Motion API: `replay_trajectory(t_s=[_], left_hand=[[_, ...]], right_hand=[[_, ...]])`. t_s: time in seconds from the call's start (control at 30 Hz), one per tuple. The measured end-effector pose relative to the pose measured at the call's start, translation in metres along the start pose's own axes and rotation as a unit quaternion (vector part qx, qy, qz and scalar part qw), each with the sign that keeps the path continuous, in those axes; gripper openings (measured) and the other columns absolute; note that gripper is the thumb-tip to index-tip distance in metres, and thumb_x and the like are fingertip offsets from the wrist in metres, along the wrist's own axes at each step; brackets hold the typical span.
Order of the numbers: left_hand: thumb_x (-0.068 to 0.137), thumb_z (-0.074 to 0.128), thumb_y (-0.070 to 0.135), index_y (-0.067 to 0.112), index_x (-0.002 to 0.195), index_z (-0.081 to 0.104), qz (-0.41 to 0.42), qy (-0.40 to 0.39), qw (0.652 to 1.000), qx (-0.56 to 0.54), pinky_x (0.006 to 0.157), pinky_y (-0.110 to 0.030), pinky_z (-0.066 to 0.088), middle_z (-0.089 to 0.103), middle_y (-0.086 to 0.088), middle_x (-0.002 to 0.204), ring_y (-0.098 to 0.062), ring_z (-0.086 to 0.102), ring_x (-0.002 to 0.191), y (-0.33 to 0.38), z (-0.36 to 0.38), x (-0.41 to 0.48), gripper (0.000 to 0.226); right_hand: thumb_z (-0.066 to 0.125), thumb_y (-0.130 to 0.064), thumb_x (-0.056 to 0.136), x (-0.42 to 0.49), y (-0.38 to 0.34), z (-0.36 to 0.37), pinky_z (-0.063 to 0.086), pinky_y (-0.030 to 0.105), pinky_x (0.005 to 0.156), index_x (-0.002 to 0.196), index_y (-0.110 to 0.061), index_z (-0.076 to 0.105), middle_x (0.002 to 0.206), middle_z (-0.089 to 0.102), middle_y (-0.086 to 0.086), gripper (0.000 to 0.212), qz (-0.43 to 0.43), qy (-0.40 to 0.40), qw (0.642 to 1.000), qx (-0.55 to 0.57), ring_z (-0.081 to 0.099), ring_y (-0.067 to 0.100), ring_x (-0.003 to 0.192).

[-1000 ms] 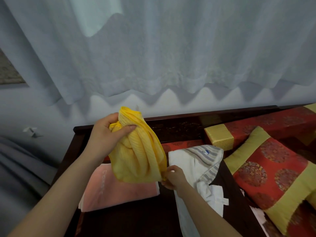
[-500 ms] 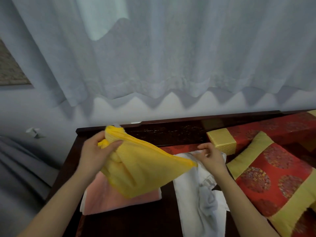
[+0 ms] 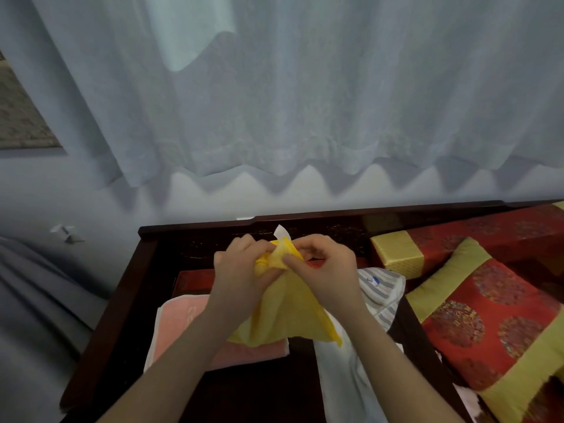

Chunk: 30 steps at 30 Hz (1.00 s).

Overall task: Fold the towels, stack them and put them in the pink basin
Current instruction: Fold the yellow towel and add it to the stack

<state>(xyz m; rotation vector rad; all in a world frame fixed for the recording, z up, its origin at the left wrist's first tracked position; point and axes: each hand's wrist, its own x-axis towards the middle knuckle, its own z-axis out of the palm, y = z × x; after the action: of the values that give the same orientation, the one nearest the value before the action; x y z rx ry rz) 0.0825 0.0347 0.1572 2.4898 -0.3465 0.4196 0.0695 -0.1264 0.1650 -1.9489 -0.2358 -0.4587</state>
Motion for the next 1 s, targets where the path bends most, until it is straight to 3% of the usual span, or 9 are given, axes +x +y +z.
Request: replay_trajectory(t_s=[0.1, 0.17, 0.27, 0.37, 0.47, 0.53, 0.7, 0.83, 1.0], left_hand=[[0.060, 0.081, 0.047, 0.029, 0.125, 0.051, -0.071, -0.069, 0.994, -0.041, 0.098, -0.041, 0.039, 0.052, 0.006, 0.122, -0.015, 0.048, 0.116, -0.016, -0.019, 0.009, 0.075], [0.066, 0.083, 0.026, 0.017, 0.132, 0.047, -0.090, -0.073, 0.993, -0.031, 0.103, -0.031, 0.037, 0.051, -0.004, 0.130, -0.021, 0.046, 0.122, -0.036, -0.039, 0.017, 0.075], [0.066, 0.061, 0.023, 0.030, 0.112, 0.059, -0.084, -0.090, 0.987, -0.107, 0.077, -0.010, 0.040, 0.062, 0.000, 0.105, -0.013, 0.057, 0.099, -0.053, -0.067, 0.022, 0.047], [0.068, 0.065, 0.027, 0.050, 0.084, 0.066, -0.045, -0.125, 0.982, -0.132, 0.068, -0.005, 0.043, 0.067, 0.019, 0.094, 0.008, 0.059, 0.081, -0.054, -0.074, 0.032, 0.028], [0.075, 0.077, 0.014, 0.027, 0.078, 0.071, -0.048, -0.084, 0.973, -0.208, 0.067, -0.015, 0.049, 0.072, 0.011, 0.082, 0.001, 0.063, 0.072, -0.046, -0.069, 0.043, 0.015], [0.082, 0.070, 0.004, 0.017, 0.086, 0.069, -0.067, -0.061, 0.952, -0.294, 0.068, -0.014, 0.051, 0.073, 0.008, 0.077, -0.002, 0.066, 0.073, -0.038, -0.066, 0.045, 0.014], [0.082, 0.070, 0.011, 0.017, 0.094, 0.060, -0.055, -0.125, 0.899, -0.416, 0.073, -0.019, 0.055, 0.074, -0.004, 0.086, -0.011, 0.067, 0.078, -0.017, -0.057, 0.026, 0.017], [0.063, 0.078, 0.052, 0.029, 0.080, 0.063, -0.023, -0.223, 0.925, -0.307, 0.077, -0.024, 0.057, 0.074, 0.001, 0.090, -0.013, 0.071, 0.084, -0.024, -0.022, -0.020, 0.032], [0.072, 0.078, 0.023, 0.036, 0.084, 0.069, -0.037, -0.357, 0.921, -0.154, 0.074, -0.013, 0.050, 0.069, 0.021, 0.090, -0.001, 0.065, 0.084, -0.050, 0.055, -0.090, 0.020]], right_hand=[[0.077, -0.012, 0.073, 0.023, 0.021, -0.031, 0.054, 0.032, 0.073, 0.090, -0.017, 0.075, 0.084, 0.071, -0.001, 0.017, 0.047, -0.007, 0.997, -0.069, 0.064, 0.014, 0.077], [0.077, -0.013, 0.075, 0.039, 0.035, -0.070, 0.052, 0.026, 0.073, 0.096, -0.015, 0.075, 0.087, 0.071, -0.003, 0.021, 0.076, -0.007, 0.989, -0.126, 0.062, 0.007, 0.074], [0.076, -0.011, 0.077, 0.054, 0.046, -0.124, 0.051, 0.023, 0.074, 0.087, -0.029, 0.073, 0.080, 0.070, -0.010, 0.022, 0.084, -0.015, 0.985, -0.149, 0.062, 0.001, 0.069], [0.074, -0.003, 0.078, 0.061, 0.048, -0.152, 0.051, 0.013, 0.069, 0.075, -0.037, 0.068, 0.069, 0.071, -0.018, 0.034, 0.082, -0.028, 0.990, -0.109, 0.065, -0.001, 0.069], [0.068, 0.005, 0.079, 0.058, 0.043, -0.169, 0.053, 0.013, 0.067, 0.067, -0.031, 0.071, 0.069, 0.071, -0.013, 0.038, 0.072, -0.016, 0.997, -0.032, 0.064, 0.001, 0.067], [0.058, 0.013, 0.080, 0.050, 0.039, -0.180, 0.050, 0.013, 0.059, 0.063, -0.025, 0.068, 0.066, 0.068, -0.011, 0.042, 0.076, -0.007, 0.996, 0.052, 0.061, 0.002, 0.062], [0.054, 0.006, 0.064, 0.006, 0.041, -0.206, 0.036, 0.018, 0.046, 0.063, -0.018, 0.056, 0.056, 0.051, -0.002, 0.025, 0.137, -0.071, 0.967, 0.204, 0.046, 0.010, 0.052], [0.070, 0.001, 0.066, -0.061, 0.072, -0.226, 0.040, 0.026, 0.053, 0.069, -0.016, 0.067, 0.074, 0.055, 0.017, 0.018, 0.218, -0.154, 0.948, 0.175, 0.050, 0.027, 0.064], [0.060, -0.003, 0.081, -0.145, 0.137, -0.221, 0.056, 0.028, 0.076, 0.095, -0.005, 0.076, 0.102, 0.072, 0.022, 0.021, 0.411, -0.187, 0.881, 0.144, 0.068, 0.033, 0.097]])
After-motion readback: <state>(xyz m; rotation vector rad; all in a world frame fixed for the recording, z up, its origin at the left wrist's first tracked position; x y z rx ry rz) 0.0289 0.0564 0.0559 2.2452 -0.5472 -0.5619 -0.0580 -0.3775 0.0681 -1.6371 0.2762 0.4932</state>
